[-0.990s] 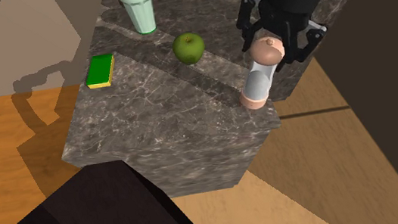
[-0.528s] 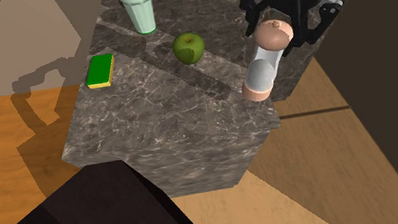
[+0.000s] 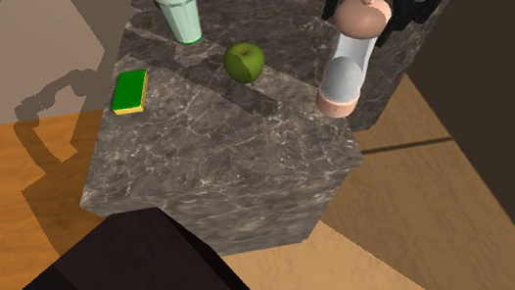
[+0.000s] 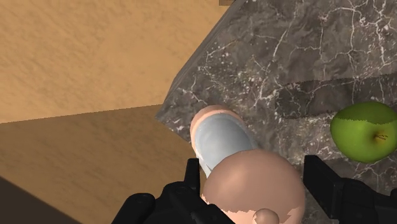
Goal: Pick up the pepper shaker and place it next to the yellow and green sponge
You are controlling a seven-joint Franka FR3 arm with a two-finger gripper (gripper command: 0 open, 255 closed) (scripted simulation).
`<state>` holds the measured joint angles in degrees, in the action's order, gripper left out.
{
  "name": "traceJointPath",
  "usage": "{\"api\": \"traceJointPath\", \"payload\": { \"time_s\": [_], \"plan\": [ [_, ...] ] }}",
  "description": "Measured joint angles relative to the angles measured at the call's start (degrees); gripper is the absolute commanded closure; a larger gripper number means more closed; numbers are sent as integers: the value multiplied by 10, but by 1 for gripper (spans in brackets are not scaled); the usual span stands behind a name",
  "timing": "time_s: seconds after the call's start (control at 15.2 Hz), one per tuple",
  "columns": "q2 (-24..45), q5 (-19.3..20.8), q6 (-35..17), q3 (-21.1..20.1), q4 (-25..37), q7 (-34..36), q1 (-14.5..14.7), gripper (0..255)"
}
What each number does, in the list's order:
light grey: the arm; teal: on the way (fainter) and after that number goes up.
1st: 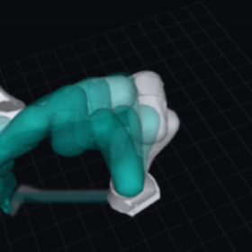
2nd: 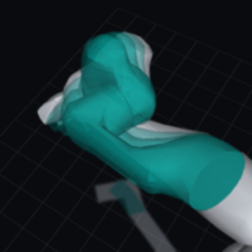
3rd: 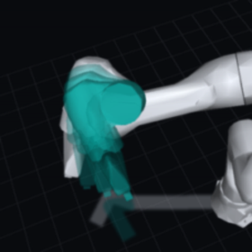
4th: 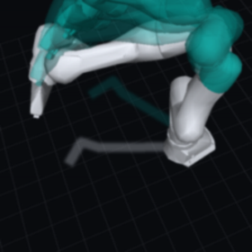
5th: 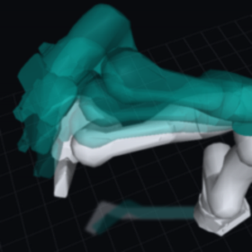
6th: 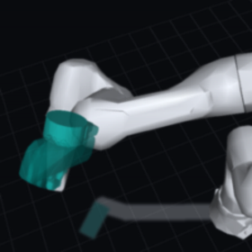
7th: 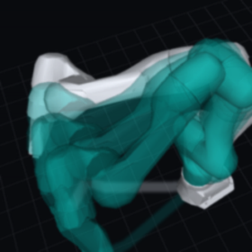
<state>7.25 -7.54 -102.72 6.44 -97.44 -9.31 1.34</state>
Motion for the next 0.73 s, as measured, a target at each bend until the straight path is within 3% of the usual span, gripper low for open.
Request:
{"api": "traceJointPath", "payload": {
  "time_s": [0.73],
  "plan": [
    [5, 1, 86, 1, 91, 8, -2, 255]
  ]
}}
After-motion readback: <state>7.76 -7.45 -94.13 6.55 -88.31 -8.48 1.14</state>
